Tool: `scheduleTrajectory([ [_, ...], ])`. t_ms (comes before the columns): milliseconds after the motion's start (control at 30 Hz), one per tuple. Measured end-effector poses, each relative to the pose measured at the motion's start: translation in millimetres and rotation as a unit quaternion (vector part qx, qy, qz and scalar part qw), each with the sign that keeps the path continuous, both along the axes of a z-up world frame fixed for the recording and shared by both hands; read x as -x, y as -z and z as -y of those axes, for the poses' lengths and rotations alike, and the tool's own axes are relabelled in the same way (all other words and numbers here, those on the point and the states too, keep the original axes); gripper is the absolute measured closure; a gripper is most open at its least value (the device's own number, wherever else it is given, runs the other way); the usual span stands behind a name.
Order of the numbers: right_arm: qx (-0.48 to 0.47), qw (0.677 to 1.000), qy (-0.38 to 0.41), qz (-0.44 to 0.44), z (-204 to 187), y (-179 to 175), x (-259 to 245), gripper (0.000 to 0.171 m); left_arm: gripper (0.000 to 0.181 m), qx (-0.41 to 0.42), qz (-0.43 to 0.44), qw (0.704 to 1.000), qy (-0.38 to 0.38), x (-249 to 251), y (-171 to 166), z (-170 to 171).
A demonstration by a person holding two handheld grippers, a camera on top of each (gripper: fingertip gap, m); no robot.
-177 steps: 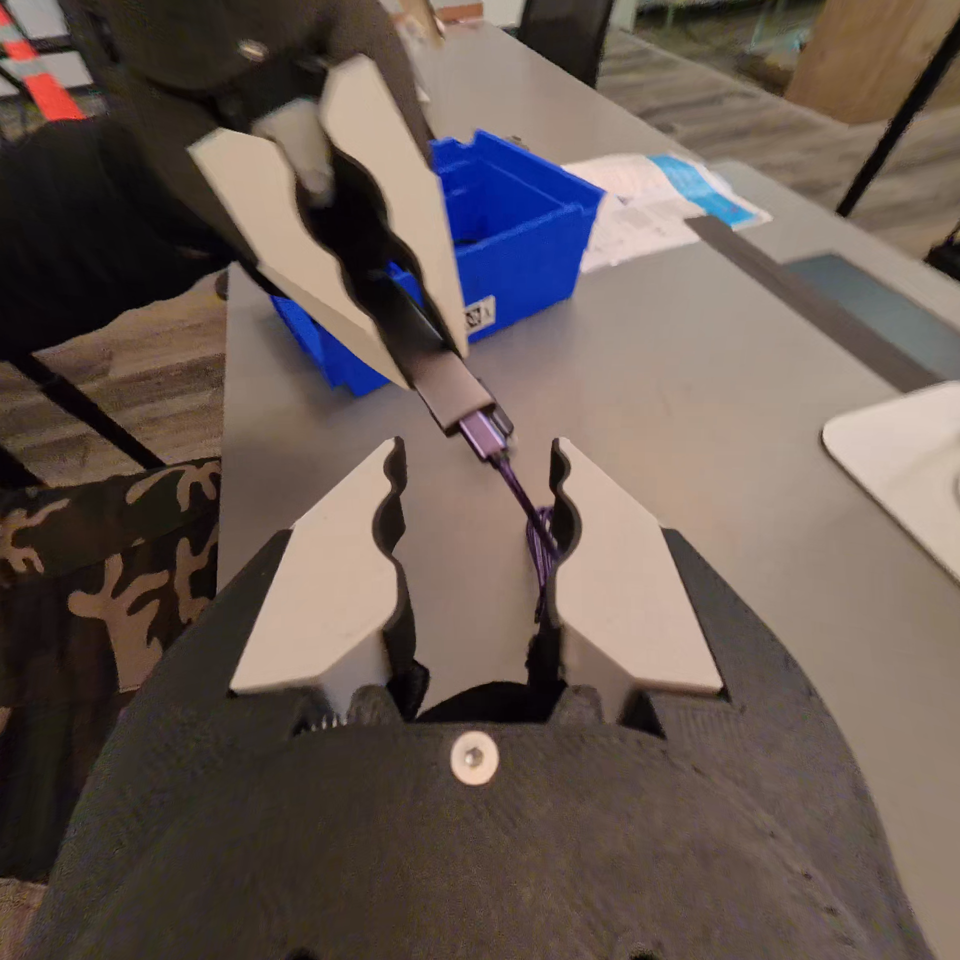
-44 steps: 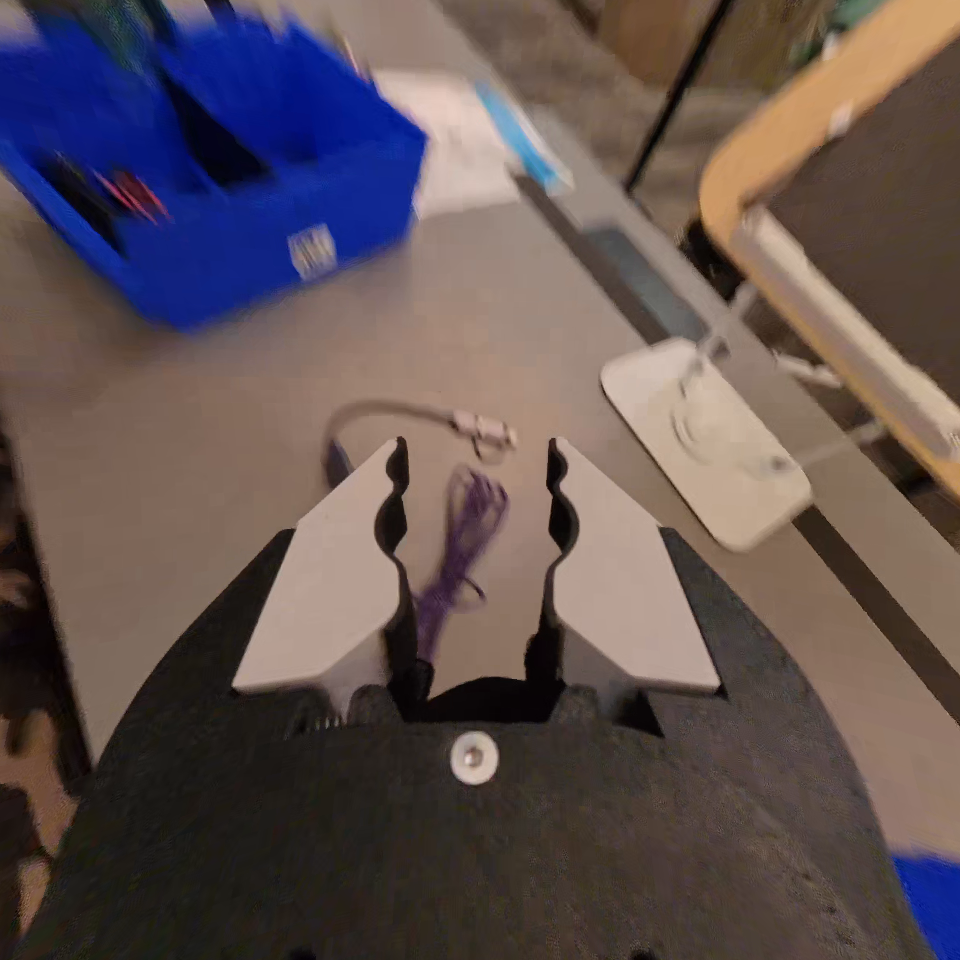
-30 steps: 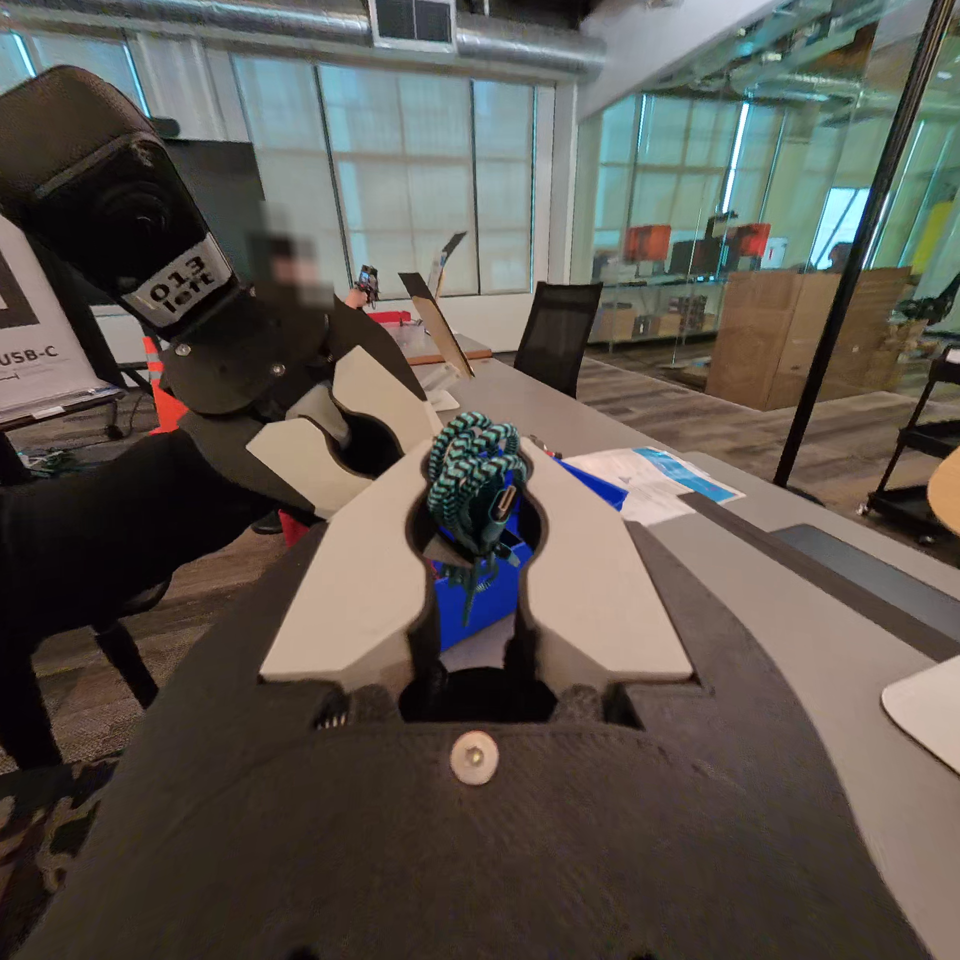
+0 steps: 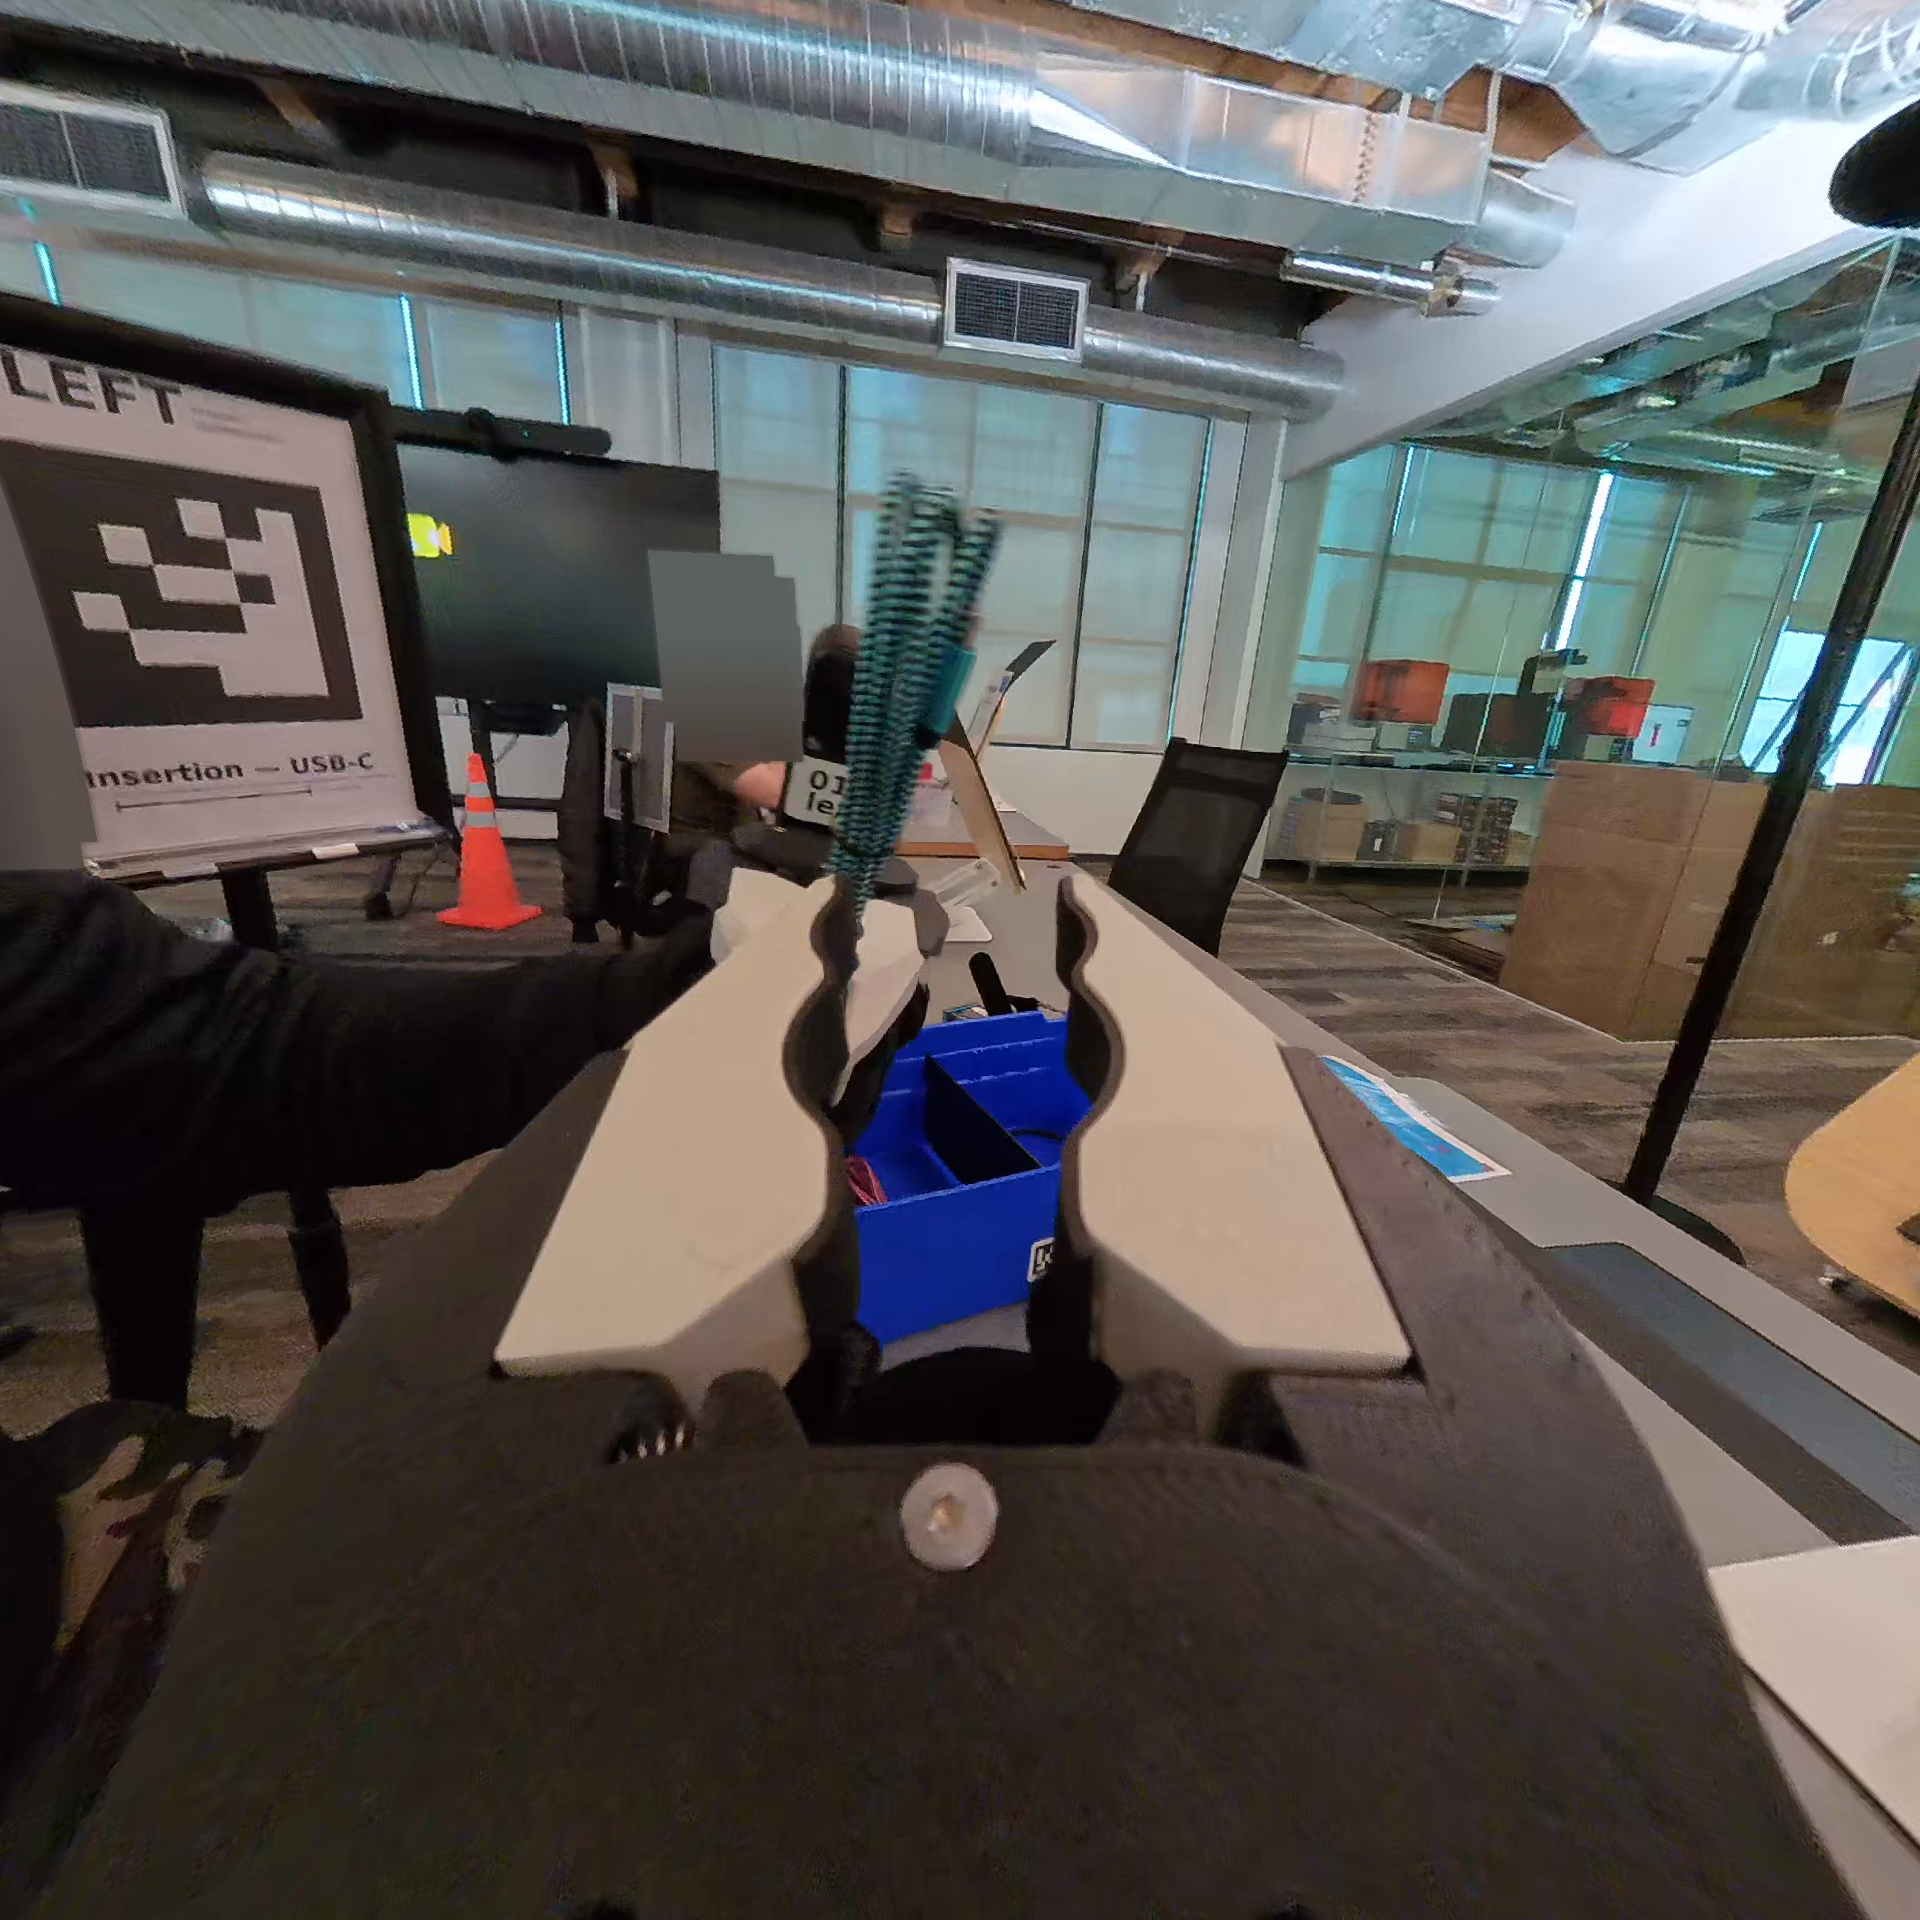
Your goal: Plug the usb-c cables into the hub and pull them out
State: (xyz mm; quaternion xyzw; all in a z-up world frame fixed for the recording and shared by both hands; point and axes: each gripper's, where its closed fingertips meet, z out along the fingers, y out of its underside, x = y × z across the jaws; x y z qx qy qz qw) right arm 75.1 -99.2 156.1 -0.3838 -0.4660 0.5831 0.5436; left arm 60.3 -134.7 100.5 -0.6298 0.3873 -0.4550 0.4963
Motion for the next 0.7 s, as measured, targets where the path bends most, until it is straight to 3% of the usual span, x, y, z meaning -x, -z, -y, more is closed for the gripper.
scheduleTrajectory([
  [67,-0.015,1.000,0.015,0.015,3.2,0.4,6.3,0.136,0.175,0.028,0.044,0.998,0.025,-1.1,-1.2,1.7],
  [167,-0.006,0.998,0.018,0.053,10.5,9.0,25.3,0.123,0.175,0.052,0.083,0.993,0.061,-9.3,4.6,6.3],
  [233,0.006,0.998,-0.004,0.068,21.6,15.4,37.5,0.133,0.175,0.054,0.077,0.992,0.084,-19.0,13.8,11.8],
  [267,0.008,0.997,-0.009,0.074,25.7,18.4,42.5,0.152,0.175,0.056,0.079,0.991,0.090,-23.3,16.8,13.1],
  [367,0.002,0.995,-0.002,0.096,27.5,25.4,50.0,0.162,0.171,0.067,0.070,0.993,0.063,-25.2,28.1,1.8],
  [467,-0.054,0.986,0.090,0.132,7.3,33.1,50.7,0.164,0.122,0.060,0.009,0.998,-0.031,-5.0,41.0,-28.2],
  [633,-0.187,0.916,0.282,0.217,-35.6,48.4,45.5,0.164,0.101,-0.027,-0.009,0.993,-0.114,16.7,1.5,-35.0],
  [700,-0.232,0.887,0.329,0.225,-43.3,50.1,45.5,0.164,0.108,-0.078,-0.011,0.987,-0.138,16.4,-19.5,-29.8],
])
